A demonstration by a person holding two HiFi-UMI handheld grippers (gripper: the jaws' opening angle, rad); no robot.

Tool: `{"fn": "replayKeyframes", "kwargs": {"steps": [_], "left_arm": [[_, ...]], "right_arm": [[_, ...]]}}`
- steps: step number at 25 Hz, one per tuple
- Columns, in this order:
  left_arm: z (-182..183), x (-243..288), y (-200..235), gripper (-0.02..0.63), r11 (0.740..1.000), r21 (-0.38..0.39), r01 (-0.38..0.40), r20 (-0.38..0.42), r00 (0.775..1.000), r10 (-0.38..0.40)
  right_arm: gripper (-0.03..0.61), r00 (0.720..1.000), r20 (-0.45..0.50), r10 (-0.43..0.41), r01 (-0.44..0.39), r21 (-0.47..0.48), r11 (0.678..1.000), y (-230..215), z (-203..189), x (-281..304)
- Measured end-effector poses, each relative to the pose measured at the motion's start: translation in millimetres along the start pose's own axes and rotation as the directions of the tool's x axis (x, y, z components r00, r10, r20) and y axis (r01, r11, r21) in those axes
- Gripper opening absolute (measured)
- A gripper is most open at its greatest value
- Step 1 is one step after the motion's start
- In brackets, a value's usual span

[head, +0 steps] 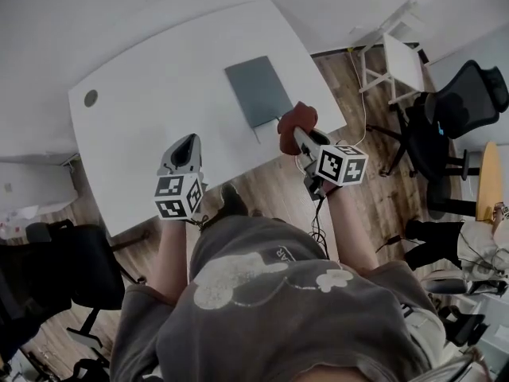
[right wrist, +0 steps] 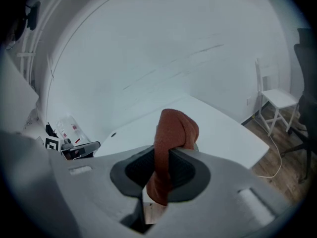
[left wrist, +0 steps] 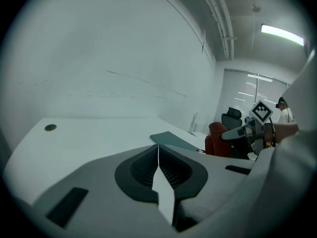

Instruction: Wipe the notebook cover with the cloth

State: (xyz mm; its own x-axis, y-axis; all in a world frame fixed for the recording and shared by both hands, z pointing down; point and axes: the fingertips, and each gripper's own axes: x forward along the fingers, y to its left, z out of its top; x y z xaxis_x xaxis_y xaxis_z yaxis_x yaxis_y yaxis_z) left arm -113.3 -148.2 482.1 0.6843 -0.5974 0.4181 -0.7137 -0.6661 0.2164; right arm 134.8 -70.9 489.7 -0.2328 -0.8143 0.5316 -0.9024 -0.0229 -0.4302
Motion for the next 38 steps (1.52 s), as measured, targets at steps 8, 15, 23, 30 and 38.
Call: {"fn": "replayKeyframes", "kwargs": {"steps": [8, 15, 23, 30, 38], "left_arm": [[29, 27, 38, -0.002, 0.999, -0.005, 0.043, 0.035, 0.998, -0.043], [37, 42, 51, -0.002, 0.998, -0.035, 0.049, 0.056, 0.997, -0.047], [50, 58, 31, -0.002, 1.000, 0.025, -0.007, 0.060, 0.998, 0.005], [41, 89, -7, -0.002, 0.999, -0.008, -0.052, 0.003, 0.999, 0.052], [17, 133, -46, -0.002, 0.994, -0.096, -0.055, -0.083, 0.995, 0.047]], "right_arm": [[0.060, 0.999, 0.044, 0.001, 0.000, -0.029, 1.000, 26, 48, 50], [0.060, 1.000, 0.009, -0.002, 0.002, -0.053, 0.999, 29, 58, 74], [0.060, 0.996, -0.032, 0.082, -0.085, -0.102, 0.991, 17, 89, 105], [0.060, 0.974, -0.101, 0.204, -0.216, -0.134, 0.967, -2, 112, 128], [0.060, 0.932, -0.181, 0.314, -0.342, -0.149, 0.928, -16, 120, 155]]}}
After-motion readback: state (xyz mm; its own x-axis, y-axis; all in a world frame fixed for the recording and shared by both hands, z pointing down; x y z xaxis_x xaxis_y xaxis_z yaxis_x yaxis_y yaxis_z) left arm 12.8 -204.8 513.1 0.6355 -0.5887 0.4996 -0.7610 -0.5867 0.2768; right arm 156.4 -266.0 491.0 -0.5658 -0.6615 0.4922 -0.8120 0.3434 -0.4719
